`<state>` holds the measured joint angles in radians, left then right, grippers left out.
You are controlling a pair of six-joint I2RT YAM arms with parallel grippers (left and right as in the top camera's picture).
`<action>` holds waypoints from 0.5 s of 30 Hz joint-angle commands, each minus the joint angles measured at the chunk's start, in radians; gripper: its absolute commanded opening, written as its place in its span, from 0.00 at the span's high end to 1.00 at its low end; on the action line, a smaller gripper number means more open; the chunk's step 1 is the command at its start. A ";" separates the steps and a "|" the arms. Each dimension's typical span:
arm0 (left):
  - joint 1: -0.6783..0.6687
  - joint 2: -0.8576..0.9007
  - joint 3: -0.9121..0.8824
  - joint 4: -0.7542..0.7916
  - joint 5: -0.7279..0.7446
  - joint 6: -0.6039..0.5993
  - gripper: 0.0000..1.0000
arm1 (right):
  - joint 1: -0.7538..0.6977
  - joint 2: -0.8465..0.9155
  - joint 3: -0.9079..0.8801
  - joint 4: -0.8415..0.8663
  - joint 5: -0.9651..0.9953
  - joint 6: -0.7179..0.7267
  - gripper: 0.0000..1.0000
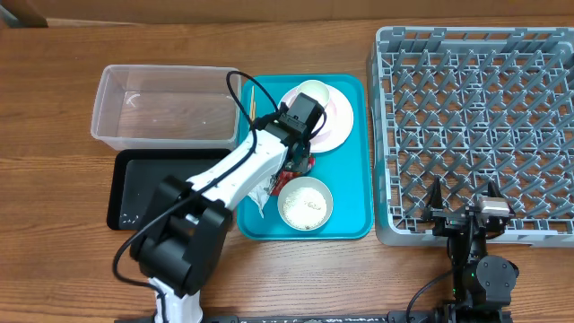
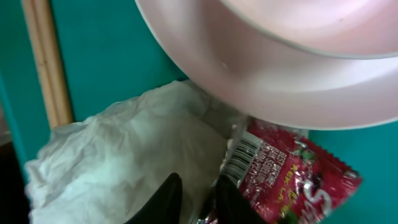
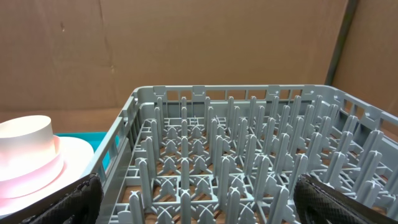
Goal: Sort waste into correct bins and load items into the dishwasher
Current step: 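Close the left gripper on the red wrapper and lift it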
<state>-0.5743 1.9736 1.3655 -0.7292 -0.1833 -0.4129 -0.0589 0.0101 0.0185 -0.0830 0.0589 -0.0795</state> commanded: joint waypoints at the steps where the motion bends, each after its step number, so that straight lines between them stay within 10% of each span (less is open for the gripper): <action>1: 0.004 0.034 -0.003 0.013 0.000 -0.005 0.87 | -0.002 -0.007 -0.010 0.003 0.007 -0.006 0.00; 15: 0.005 -0.058 0.092 -0.030 0.001 -0.006 0.96 | -0.002 -0.007 -0.010 0.003 0.007 -0.006 0.00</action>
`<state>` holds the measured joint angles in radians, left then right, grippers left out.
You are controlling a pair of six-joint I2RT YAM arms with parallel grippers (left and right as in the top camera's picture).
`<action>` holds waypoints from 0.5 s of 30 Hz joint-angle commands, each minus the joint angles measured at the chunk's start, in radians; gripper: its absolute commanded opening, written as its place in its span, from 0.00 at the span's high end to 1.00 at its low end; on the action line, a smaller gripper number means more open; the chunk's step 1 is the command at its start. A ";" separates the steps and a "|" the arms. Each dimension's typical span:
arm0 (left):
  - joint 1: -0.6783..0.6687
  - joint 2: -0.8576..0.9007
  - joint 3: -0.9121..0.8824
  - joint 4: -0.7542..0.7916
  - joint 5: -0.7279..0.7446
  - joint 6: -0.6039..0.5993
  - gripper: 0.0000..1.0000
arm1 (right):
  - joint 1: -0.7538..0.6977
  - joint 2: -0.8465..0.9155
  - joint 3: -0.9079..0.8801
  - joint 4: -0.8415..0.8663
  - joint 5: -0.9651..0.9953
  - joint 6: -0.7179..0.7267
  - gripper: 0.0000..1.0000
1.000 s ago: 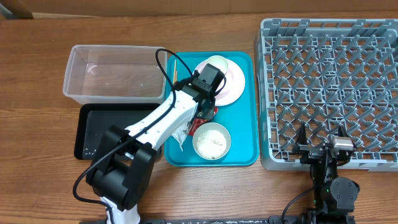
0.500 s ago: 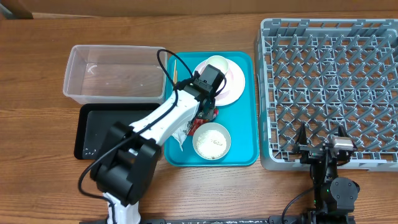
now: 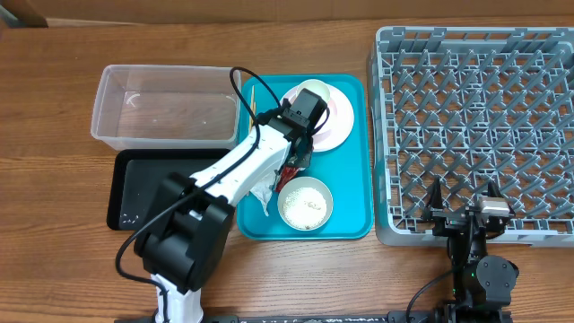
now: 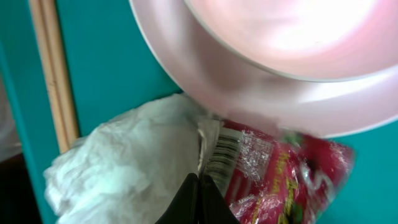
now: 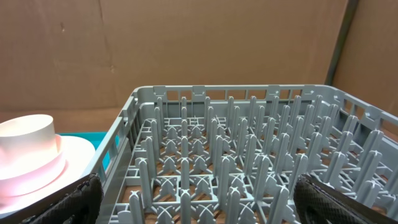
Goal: Sort waste into correct bins and load items into the dishwasher
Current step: 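Close the left gripper on the red wrapper and lift it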
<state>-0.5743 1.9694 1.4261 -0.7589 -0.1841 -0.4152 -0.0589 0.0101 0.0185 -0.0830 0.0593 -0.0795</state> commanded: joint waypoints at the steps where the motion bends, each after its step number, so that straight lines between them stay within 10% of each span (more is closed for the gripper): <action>1: 0.005 -0.054 0.031 -0.001 0.002 -0.004 0.96 | -0.002 -0.007 -0.010 0.003 0.006 -0.006 0.00; 5: 0.005 -0.054 0.031 -0.008 0.002 -0.004 0.88 | -0.002 -0.007 -0.010 0.003 0.006 -0.006 0.00; 8: 0.006 -0.054 0.031 -0.008 0.020 -0.003 0.35 | -0.002 -0.007 -0.010 0.003 0.006 -0.006 0.00; 9: 0.006 -0.054 0.031 -0.007 0.022 -0.003 0.31 | -0.002 -0.007 -0.010 0.003 0.006 -0.006 0.00; 15: 0.003 -0.055 0.053 -0.037 0.117 -0.002 0.46 | -0.002 -0.007 -0.010 0.003 0.006 -0.006 0.00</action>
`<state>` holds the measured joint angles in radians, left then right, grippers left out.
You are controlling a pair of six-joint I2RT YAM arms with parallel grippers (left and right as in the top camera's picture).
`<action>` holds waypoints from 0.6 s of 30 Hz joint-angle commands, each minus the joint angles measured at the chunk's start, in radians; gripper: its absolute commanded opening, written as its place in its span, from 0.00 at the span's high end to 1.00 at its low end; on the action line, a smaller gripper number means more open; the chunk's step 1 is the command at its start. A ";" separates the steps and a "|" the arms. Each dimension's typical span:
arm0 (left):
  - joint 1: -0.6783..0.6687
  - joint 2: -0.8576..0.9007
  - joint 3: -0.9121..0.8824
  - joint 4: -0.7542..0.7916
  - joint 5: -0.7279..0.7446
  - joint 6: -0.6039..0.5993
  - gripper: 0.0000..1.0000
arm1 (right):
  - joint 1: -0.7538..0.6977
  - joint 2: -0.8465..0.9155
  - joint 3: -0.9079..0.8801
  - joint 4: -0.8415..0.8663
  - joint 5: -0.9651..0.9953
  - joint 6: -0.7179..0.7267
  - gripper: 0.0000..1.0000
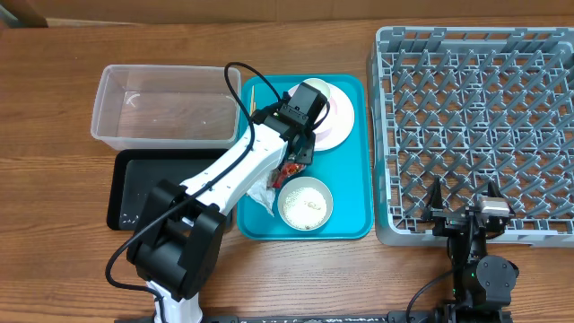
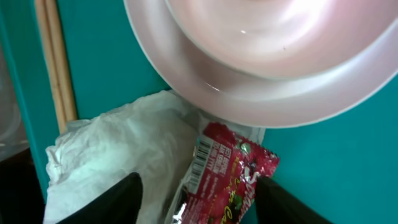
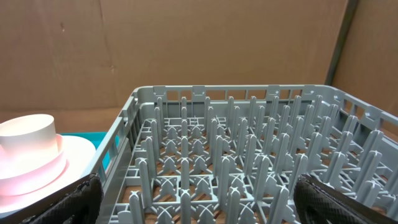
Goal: Sort waste into correct bins and load items into the dishwasher
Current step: 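Close the left gripper on the red wrapper and lift it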
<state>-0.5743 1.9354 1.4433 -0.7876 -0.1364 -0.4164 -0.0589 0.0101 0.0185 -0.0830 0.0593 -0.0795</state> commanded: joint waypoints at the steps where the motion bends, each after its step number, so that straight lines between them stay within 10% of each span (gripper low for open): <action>1: 0.003 -0.021 0.043 -0.015 0.094 0.005 0.54 | -0.002 -0.007 -0.010 0.003 0.006 -0.006 0.00; 4: 0.003 -0.021 0.046 -0.026 0.130 0.021 0.73 | -0.002 -0.007 -0.010 0.003 0.006 -0.006 0.00; 18: 0.011 -0.020 0.041 -0.144 -0.113 0.029 0.70 | -0.002 -0.007 -0.010 0.003 0.006 -0.006 0.00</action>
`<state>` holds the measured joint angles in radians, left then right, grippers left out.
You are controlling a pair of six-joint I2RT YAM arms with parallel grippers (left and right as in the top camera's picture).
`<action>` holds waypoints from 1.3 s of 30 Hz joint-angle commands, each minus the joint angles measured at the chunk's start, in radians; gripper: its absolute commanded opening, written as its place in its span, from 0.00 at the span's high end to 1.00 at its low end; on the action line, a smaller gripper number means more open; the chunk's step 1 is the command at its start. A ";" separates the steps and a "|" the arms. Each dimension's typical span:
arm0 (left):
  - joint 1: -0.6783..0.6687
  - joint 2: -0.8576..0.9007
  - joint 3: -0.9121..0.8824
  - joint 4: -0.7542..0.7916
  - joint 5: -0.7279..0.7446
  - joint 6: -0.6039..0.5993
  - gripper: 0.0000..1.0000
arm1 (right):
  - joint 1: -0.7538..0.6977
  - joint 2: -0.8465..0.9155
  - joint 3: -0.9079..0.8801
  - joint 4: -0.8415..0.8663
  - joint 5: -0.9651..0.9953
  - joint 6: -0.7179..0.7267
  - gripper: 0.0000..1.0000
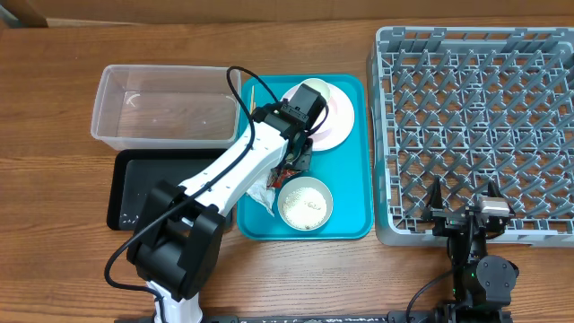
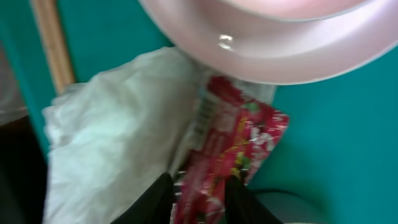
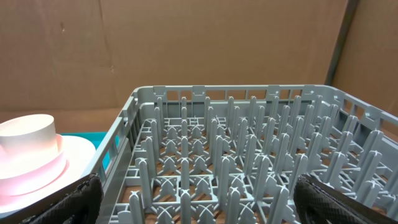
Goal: Sort waste into correct bins and load items into the dishwasher
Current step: 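Close the left gripper on the red wrapper and lift it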
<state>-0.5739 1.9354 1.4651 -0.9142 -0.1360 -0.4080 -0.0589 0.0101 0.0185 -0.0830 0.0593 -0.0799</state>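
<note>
In the left wrist view a red candy wrapper (image 2: 231,134) lies on the teal tray (image 2: 348,124), just below the rim of the pink plate (image 2: 267,46) and against a crumpled white napkin (image 2: 112,124). My left gripper (image 2: 202,199) is down on the wrapper with a black finger pressed against each side of it. From overhead, the left gripper (image 1: 291,160) sits between the plate (image 1: 338,121) and the white bowl (image 1: 305,203). My right gripper (image 3: 199,199) stands open at the near edge of the grey dish rack (image 3: 249,155), holding nothing.
A white cup (image 1: 310,93) stands on the pink plate. Wooden chopsticks (image 1: 252,99) lie along the tray's left edge. A clear plastic bin (image 1: 166,106) and a black tray (image 1: 148,193) sit left of the teal tray (image 1: 357,179). The dish rack (image 1: 475,117) fills the right side.
The left gripper's fingers were wide open above the wrapper. Now they are lower and have closed in against both sides of the red wrapper. The right arm has not moved.
The left gripper's fingers were nearly together at the wrapper's barcode edge beside the napkin, then fully together there. Then they stood wide open higher up, with the wrapper lying flat. Now they squeeze the wrapper across its width. The right gripper stayed open at the rack throughout.
</note>
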 commanded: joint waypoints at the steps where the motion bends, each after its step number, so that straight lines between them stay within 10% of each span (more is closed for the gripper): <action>1: 0.013 -0.020 0.023 -0.028 -0.111 0.020 0.70 | -0.002 -0.007 -0.010 0.003 0.006 -0.006 0.00; 30: 0.069 -0.020 0.026 -0.230 0.234 0.035 0.67 | -0.002 -0.007 -0.010 0.003 0.006 -0.006 0.00; 39: 0.071 -0.020 0.026 -0.214 0.234 0.035 0.96 | -0.002 -0.007 -0.010 0.003 0.006 -0.006 0.00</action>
<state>-0.5083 1.9354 1.4670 -1.1332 0.0841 -0.3859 -0.0589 0.0101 0.0185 -0.0834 0.0589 -0.0795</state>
